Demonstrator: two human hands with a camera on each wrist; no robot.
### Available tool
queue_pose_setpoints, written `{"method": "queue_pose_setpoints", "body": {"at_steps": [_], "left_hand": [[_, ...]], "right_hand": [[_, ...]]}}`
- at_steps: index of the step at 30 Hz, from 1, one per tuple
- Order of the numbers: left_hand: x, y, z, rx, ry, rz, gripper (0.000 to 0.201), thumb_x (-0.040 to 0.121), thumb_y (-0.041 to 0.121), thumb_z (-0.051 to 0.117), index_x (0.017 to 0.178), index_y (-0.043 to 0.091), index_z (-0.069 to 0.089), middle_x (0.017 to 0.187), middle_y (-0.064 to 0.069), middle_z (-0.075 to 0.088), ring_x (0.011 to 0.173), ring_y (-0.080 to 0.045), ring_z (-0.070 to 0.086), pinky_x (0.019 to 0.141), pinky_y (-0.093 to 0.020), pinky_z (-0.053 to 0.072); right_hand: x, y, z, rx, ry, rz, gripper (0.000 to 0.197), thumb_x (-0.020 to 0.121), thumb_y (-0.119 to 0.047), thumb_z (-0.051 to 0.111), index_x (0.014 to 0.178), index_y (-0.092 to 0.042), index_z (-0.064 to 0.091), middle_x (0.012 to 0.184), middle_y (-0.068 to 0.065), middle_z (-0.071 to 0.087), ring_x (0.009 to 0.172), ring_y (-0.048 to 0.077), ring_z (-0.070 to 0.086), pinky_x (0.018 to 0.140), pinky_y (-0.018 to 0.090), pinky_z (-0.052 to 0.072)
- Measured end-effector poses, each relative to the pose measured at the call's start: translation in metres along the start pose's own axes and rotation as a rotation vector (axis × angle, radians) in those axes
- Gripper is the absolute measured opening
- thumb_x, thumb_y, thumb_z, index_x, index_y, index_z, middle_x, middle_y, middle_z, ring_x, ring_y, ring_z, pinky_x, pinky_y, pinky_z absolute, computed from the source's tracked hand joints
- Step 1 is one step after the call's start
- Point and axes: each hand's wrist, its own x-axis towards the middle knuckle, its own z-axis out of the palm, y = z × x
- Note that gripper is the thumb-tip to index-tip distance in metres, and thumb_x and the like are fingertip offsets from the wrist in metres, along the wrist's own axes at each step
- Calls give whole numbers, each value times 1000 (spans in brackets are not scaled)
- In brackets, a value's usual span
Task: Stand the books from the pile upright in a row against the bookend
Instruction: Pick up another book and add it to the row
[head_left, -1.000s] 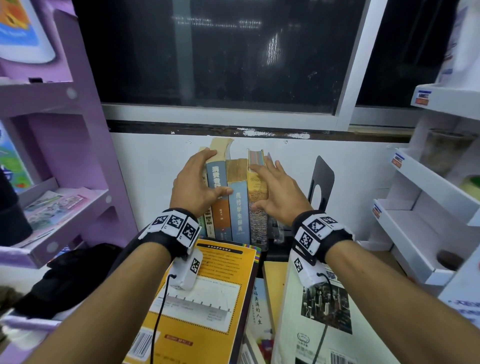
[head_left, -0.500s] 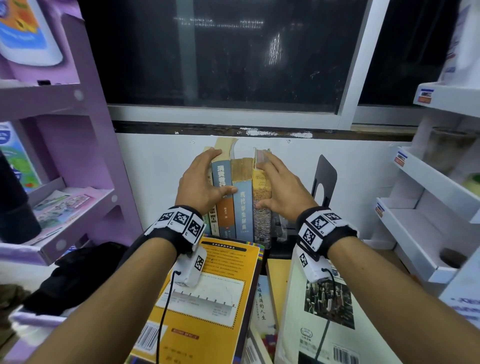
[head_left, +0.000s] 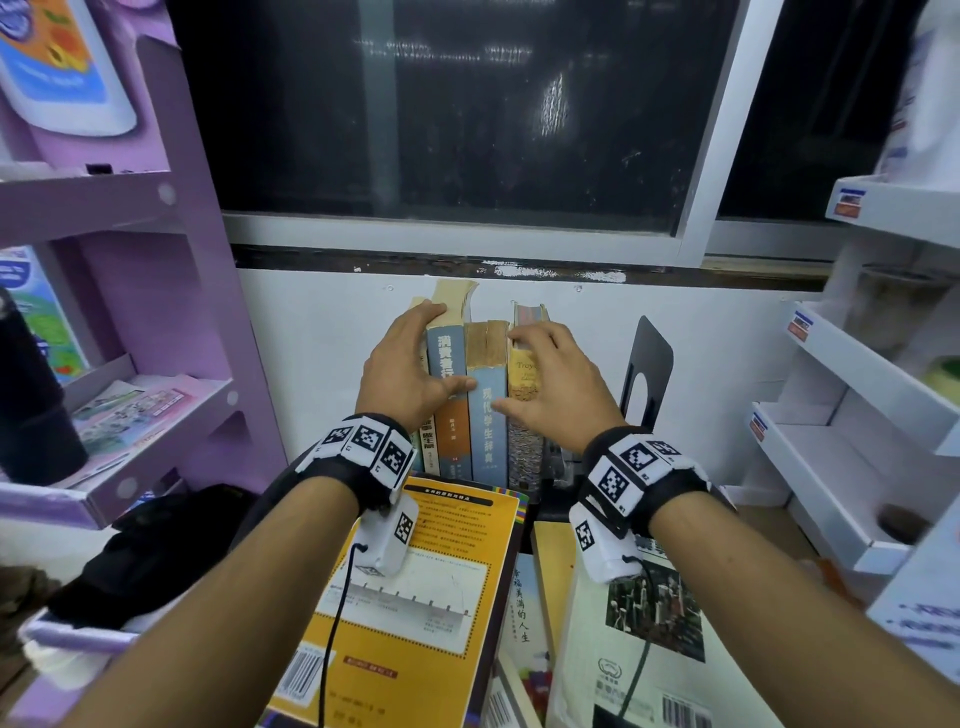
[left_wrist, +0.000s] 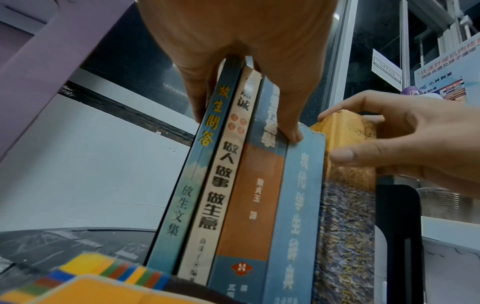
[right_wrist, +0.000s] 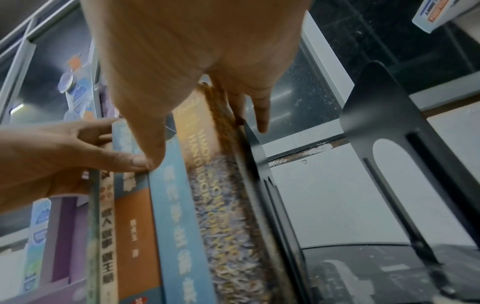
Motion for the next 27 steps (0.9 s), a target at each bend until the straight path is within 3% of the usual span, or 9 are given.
{"method": "queue_pose_setpoints", "body": {"at_steps": [4,9,14,20,24,27], "left_hand": [[0,0,0,-8,-8,5,86,63,36,87,136,27,43,143,7,45,127,-14,45,102,-32,39],[0,-1,1,-4,-14,1,86,63,37,86,136,27,42,144,7,44,128,-14,45,102,-32,39],[1,-3,-2,-2,-49,-2,86,65,36,86,138,27,41,146,6,42,130,-15,44,104,-35,39],[-2,-9,-13,13,-130,7,92,67,30,85,143,25,34,152,1,31,137,-17,35,111,-44,35],[-14,-8,-25,-15,-184,-65,97,72,26,82,149,22,23,152,-2,27,136,-18,35,110,-44,38],[-23,-6,-32,-8,-229,-147,97,77,27,78,150,21,15,153,-4,24,134,-22,38,105,-44,43]], "right_hand": [[6,-8,6,-6,130,67,41,83,-36,71,113,-24,46,134,3,41,114,22,54,86,35,49],[13,-15,10,73,92,94,33,88,-19,66,111,-19,42,123,6,43,112,24,50,83,28,37],[11,-13,5,47,7,116,42,91,-27,63,129,-24,45,137,8,38,120,27,49,92,28,38],[8,-10,-8,18,-127,141,62,88,-28,66,142,-33,35,154,10,24,135,31,39,108,36,34],[-3,-15,-15,31,-144,146,70,88,-25,66,147,-24,28,153,6,28,130,26,44,104,35,38],[-14,-20,-19,58,-118,171,75,89,-24,65,150,-18,22,155,6,28,134,25,41,108,38,36]]}}
